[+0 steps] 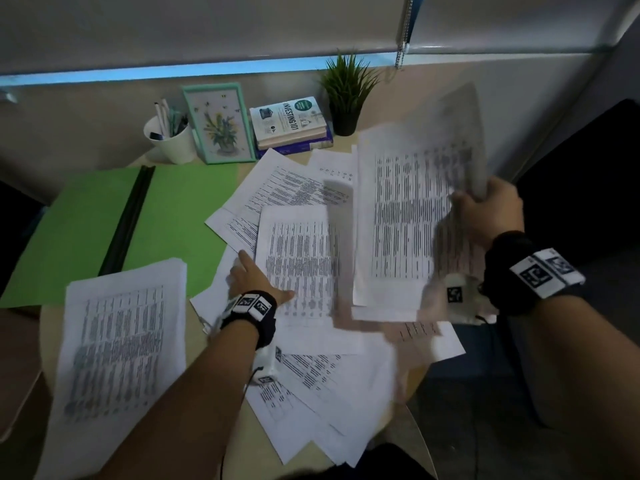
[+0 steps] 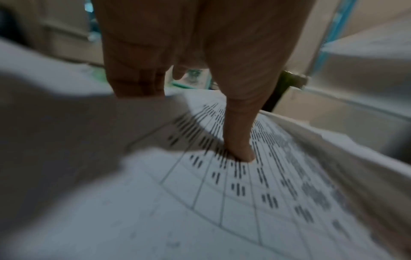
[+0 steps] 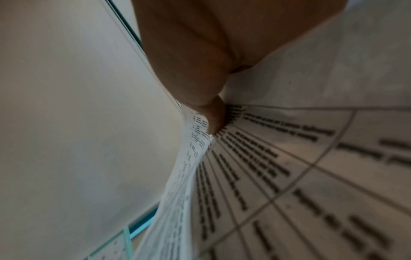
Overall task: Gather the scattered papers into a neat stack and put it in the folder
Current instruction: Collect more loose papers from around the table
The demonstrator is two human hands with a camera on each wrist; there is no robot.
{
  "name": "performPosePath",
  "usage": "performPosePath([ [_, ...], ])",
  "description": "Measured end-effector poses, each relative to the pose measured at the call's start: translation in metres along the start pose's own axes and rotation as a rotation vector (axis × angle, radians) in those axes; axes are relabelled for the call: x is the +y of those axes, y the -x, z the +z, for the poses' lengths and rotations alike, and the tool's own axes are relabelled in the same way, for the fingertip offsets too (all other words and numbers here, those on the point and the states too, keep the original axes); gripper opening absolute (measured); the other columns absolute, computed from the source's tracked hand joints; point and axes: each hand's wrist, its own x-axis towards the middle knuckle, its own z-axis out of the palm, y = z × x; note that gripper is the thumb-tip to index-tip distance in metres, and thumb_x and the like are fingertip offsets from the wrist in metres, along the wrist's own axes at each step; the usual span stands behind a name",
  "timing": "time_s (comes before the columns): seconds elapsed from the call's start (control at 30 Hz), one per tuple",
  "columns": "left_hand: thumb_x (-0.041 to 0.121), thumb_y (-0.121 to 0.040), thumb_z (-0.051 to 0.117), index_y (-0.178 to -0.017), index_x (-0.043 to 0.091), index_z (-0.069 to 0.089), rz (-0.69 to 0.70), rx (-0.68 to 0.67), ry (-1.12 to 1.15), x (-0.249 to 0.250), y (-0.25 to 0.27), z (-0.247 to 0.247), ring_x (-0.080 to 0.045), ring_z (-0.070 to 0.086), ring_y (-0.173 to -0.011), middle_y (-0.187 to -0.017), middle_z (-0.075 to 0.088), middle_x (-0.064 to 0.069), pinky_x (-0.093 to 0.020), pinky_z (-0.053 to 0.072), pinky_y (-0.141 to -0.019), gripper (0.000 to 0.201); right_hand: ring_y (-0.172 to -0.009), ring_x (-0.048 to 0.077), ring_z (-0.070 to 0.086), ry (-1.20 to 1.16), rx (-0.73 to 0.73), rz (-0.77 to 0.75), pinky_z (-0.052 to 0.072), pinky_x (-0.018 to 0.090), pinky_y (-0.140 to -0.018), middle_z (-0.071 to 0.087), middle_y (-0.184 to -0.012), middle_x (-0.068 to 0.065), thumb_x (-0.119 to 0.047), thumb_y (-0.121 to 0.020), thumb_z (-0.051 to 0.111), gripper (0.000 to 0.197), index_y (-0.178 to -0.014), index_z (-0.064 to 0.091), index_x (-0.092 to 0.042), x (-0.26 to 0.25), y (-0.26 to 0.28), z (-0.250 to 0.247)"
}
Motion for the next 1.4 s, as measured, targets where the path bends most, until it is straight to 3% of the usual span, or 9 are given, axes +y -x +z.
performPosePath([
  [0.3,0.008,-0.070,0.082,-0.151,0.021,0.012,0.082,0.171,0.277,-0.029,0.041,0.016,-0.031,0.030,-0.139,-0.153,0.028,-0.008,-0.047,0.039,-0.107,0.107,-0.079,0.016,0.061,-0.107,-0.332,-0.017,0.042,0.020,-0.072,0.066,-0.095,0.001,-0.024,-0.092,0.063,0.029,-0.118,0.063,-0.011,-0.005,0.039,0.069],
  [0.43,0.008,-0.084,0.062,-0.120,0.026,0.056,0.179,-0.089,0.387,-0.066,0.055,0.025,-0.024,0.060,-0.112,-0.120,0.064,0.002,-0.038,0.048,-0.099,0.041,-0.063,-0.002,0.049,-0.067,-0.474,0.054,0.032,0.011,-0.046,0.055,-0.077,-0.010,-0.020,-0.096,0.058,0.025,-0.119,0.060,-0.011,0.014,0.078,0.120],
  [0.53,-0.007,-0.074,0.064,-0.113,0.011,0.062,0.131,-0.367,0.620,-0.081,0.061,0.022,-0.027,0.065,-0.102,-0.112,0.069,-0.008,-0.044,0.050,-0.096,0.044,-0.063,0.003,0.050,0.007,-0.559,0.056,0.034,0.015,-0.049,0.057,-0.078,-0.005,-0.020,-0.095,0.060,0.020,-0.113,0.060,-0.010,0.023,0.098,0.153],
  [0.7,0.000,-0.073,0.064,-0.107,0.002,0.066,-0.153,-0.423,1.135,-0.095,0.057,0.026,-0.035,0.060,-0.099,-0.107,0.067,-0.023,-0.054,0.043,-0.094,0.034,-0.064,0.013,0.057,0.096,-0.633,-0.036,0.038,0.017,-0.051,0.057,-0.072,-0.007,-0.023,-0.093,0.061,0.009,-0.096,0.058,-0.016,0.021,0.114,0.175],
  [0.87,0.025,-0.080,0.077,-0.098,0.024,0.064,-0.101,-0.092,0.647,-0.089,0.058,0.025,-0.018,0.063,-0.091,-0.095,0.067,0.010,-0.029,0.047,-0.087,0.023,-0.067,0.012,0.065,-0.044,-0.675,-0.066,0.051,0.021,-0.054,0.069,-0.081,-0.003,-0.032,-0.088,0.065,0.019,-0.097,0.064,-0.016,0.007,0.118,0.181],
  [1.03,0.025,-0.078,0.077,-0.122,0.002,0.058,-0.277,0.011,0.573,-0.107,0.057,0.028,-0.030,0.061,-0.102,-0.117,0.064,-0.009,-0.037,0.049,-0.093,0.053,-0.110,0.028,0.057,0.003,-0.189,0.164,0.052,0.044,-0.090,0.055,-0.127,0.010,-0.041,-0.079,0.071,0.059,-0.127,0.050,-0.016,0.000,0.069,0.184],
  [1.13,0.019,-0.081,0.076,-0.134,-0.006,0.046,-0.330,0.004,0.624,-0.113,0.062,0.028,-0.034,0.054,-0.119,-0.135,0.053,-0.016,-0.039,0.043,-0.100,0.066,-0.121,0.041,0.050,0.080,-0.266,0.362,0.049,0.050,-0.094,0.041,-0.141,0.017,-0.045,-0.068,0.082,0.098,-0.141,0.027,-0.011,-0.014,0.047,0.189],
  [1.2,0.012,-0.081,0.076,-0.125,-0.005,0.055,-0.306,0.000,0.675,-0.113,0.062,0.027,-0.031,0.058,-0.104,-0.126,0.060,-0.016,-0.037,0.046,-0.091,0.051,-0.122,0.043,0.051,0.137,-0.401,0.360,0.049,0.049,-0.096,0.033,-0.148,0.021,-0.035,-0.073,0.081,0.105,-0.148,0.012,-0.011,-0.023,0.045,0.198],
  [1.4,0.008,-0.079,0.077,-0.121,0.000,0.059,-0.283,-0.032,0.766,-0.117,0.068,0.022,-0.020,0.055,-0.094,-0.116,0.063,-0.005,-0.029,0.041,-0.086,0.046,-0.095,0.035,0.065,-0.047,-0.445,0.449,0.054,0.039,-0.085,0.067,-0.110,0.017,-0.015,-0.083,0.061,0.035,-0.116,0.055,-0.005,-0.024,0.048,0.221],
])
